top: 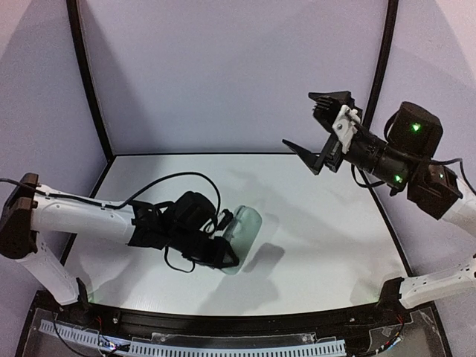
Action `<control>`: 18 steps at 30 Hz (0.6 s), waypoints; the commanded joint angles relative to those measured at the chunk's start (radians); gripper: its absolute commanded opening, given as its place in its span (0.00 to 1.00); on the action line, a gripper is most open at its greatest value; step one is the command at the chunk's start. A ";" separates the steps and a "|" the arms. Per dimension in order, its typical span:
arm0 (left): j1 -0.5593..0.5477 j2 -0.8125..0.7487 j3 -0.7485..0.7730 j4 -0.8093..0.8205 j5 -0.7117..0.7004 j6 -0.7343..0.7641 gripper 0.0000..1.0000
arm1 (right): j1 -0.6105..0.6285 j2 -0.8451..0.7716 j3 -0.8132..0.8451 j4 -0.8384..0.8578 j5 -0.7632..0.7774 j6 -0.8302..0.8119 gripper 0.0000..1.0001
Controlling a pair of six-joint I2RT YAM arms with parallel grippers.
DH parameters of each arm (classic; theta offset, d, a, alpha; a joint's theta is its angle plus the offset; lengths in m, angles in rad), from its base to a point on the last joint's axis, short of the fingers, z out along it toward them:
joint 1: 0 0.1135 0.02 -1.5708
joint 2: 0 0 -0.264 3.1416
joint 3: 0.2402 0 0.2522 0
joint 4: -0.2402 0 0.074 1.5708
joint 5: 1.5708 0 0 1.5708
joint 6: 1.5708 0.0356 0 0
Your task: Open the umbrella
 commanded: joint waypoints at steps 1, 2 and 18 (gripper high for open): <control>0.092 0.107 0.054 0.302 -0.055 -0.192 0.01 | -0.008 -0.039 -0.153 0.168 0.267 0.586 0.99; 0.100 0.148 0.063 0.369 -0.032 -0.226 0.01 | -0.008 -0.045 -0.183 0.146 0.343 0.677 0.99; 0.103 0.413 0.181 0.454 -0.083 -0.518 0.38 | -0.023 -0.292 -0.394 -0.227 0.610 1.363 0.99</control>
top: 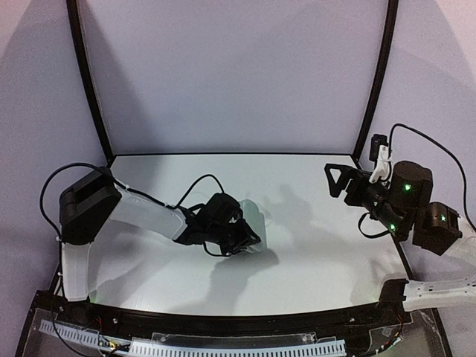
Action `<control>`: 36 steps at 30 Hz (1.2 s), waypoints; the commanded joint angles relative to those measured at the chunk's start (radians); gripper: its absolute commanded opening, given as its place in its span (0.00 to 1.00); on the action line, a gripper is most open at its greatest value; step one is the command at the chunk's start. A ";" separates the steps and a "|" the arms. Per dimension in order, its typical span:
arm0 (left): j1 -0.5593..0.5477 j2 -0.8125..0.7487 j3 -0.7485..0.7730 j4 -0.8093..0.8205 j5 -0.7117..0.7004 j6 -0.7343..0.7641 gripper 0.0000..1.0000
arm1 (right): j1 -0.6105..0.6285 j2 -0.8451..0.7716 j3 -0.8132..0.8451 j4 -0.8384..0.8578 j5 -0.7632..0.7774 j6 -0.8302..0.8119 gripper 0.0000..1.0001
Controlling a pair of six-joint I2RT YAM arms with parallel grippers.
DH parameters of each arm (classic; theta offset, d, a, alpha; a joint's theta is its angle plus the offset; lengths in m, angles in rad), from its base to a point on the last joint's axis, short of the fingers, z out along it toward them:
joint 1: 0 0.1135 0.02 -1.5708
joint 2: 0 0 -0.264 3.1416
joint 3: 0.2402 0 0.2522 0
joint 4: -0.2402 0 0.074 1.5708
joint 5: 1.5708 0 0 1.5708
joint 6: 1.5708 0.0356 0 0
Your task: Open the umbrella
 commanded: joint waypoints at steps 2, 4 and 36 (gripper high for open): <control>-0.002 -0.068 -0.010 0.023 -0.053 -0.046 0.53 | -0.008 -0.011 -0.020 -0.066 0.055 0.129 0.99; -0.003 -0.088 -0.015 -0.043 -0.072 -0.025 0.74 | -0.009 0.021 -0.001 -0.089 0.029 0.126 0.99; 0.067 -0.472 -0.055 -0.653 -0.398 0.153 0.99 | -0.223 0.830 0.327 0.010 -0.944 0.089 0.96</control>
